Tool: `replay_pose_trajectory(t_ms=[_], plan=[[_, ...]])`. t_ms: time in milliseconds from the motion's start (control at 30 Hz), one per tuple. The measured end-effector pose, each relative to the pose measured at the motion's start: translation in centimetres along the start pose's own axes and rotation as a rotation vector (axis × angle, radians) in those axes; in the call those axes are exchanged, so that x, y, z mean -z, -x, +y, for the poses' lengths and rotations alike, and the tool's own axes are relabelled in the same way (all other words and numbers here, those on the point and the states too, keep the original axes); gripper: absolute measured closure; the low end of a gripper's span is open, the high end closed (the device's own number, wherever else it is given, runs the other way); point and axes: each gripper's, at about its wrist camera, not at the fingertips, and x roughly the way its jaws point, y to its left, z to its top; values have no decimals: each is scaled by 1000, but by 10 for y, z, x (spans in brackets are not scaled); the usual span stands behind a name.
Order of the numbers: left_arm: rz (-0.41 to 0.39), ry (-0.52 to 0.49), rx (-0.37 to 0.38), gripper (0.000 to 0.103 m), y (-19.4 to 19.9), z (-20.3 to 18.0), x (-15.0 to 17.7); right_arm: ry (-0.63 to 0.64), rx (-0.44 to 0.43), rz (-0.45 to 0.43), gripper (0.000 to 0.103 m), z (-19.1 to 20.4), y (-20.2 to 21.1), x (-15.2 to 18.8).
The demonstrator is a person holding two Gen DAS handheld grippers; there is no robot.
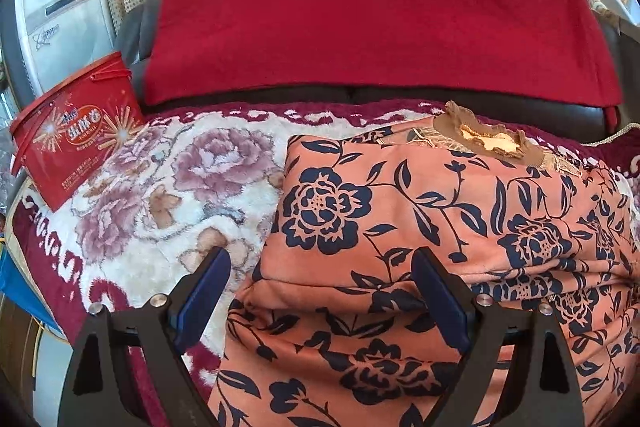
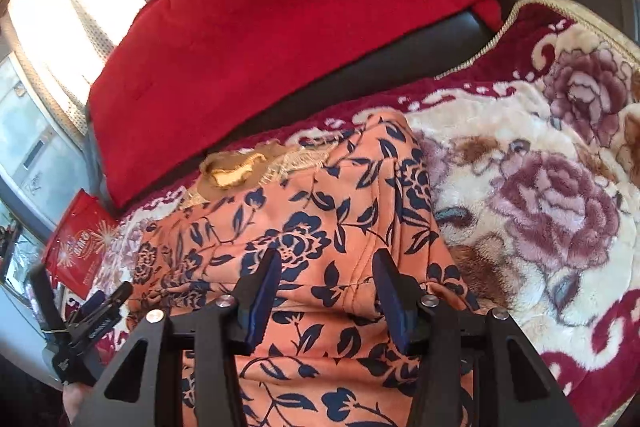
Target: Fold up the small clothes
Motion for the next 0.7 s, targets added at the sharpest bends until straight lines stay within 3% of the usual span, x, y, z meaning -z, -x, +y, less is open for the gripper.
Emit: replay_pose_trajectory(t_ms=[333,467,567,700], plan=[[-18,-47,17,11,-8,-16,-9,-27,8,35,52,2,-37,-11],[25,-71,19,11,-21,-26,-10,-62,33,111,53,-4,-59,-7],[97,-105,10,11,-38,-35,-6,-36,39,116,53,-3,-61,-8],[107,-79,22,11,-39,-33,-9,-21,30,120,53,-2,-62,-9]])
